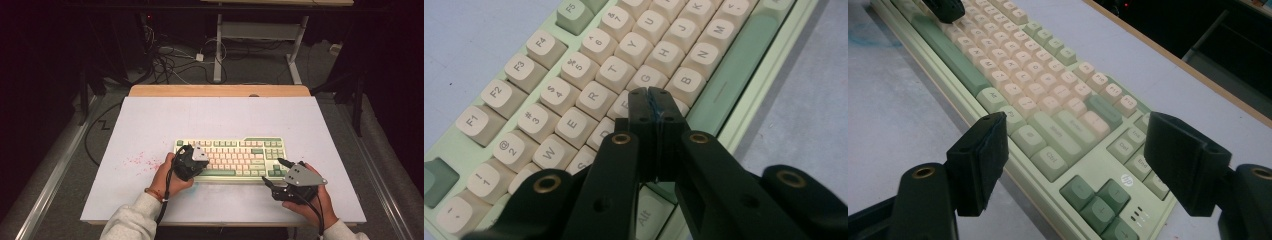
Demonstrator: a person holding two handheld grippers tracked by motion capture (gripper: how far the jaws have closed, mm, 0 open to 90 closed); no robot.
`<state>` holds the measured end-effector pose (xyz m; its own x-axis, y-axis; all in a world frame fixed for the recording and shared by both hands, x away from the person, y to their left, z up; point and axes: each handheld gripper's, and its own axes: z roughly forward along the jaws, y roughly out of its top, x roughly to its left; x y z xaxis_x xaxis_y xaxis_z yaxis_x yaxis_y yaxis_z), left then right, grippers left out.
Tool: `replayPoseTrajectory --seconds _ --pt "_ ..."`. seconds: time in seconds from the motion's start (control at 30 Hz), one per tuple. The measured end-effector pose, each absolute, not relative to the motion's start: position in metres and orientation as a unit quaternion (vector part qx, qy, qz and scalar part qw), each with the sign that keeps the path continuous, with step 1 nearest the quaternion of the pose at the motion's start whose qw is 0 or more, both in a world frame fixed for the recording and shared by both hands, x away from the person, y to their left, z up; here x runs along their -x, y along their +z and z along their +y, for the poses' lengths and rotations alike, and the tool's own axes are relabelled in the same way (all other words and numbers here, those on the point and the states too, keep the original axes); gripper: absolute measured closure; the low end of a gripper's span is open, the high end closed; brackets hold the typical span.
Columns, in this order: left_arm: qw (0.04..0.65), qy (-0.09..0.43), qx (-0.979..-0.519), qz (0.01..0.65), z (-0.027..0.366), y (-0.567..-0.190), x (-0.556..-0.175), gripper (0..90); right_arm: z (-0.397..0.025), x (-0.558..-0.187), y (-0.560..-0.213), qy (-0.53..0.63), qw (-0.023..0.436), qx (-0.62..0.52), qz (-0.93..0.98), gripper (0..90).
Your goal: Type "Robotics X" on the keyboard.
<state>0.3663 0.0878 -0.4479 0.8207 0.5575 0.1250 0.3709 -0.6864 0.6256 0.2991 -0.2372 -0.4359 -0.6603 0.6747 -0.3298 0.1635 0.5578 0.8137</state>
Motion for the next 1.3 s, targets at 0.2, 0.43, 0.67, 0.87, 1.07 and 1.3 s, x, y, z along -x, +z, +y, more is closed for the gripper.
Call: replayPoseTrajectory --seconds 0.2,0.43,0.67,0.87,1.07,1.3 --pt "0.303 0.156 -0.904 0.257 0.089 -0.448 -0.366 85.4 -0.237 -0.299 -0.436 0.395 0.323 -0.254 0.822 26.4" --pt "0.288 0.155 -0.911 0.252 0.088 -0.450 -0.366 86.8 -0.236 -0.299 -0.437 0.391 0.321 -0.254 0.824 26.4" --pt "0.292 0.161 -0.908 0.253 0.088 -0.450 -0.366 86.7 -0.236 -0.299 -0.438 0.389 0.319 -0.253 0.827 26.3" --pt "0.299 0.167 -0.905 0.254 0.091 -0.446 -0.365 86.1 -0.236 -0.299 -0.437 0.390 0.319 -0.254 0.825 26.3" --pt "0.303 0.170 -0.902 0.255 0.094 -0.442 -0.364 86.1 -0.236 -0.298 -0.437 0.390 0.319 -0.253 0.826 26.3" --pt "0.304 0.178 -0.899 0.262 0.100 -0.438 -0.365 86.1 -0.235 -0.298 -0.437 0.390 0.320 -0.252 0.826 26.3"
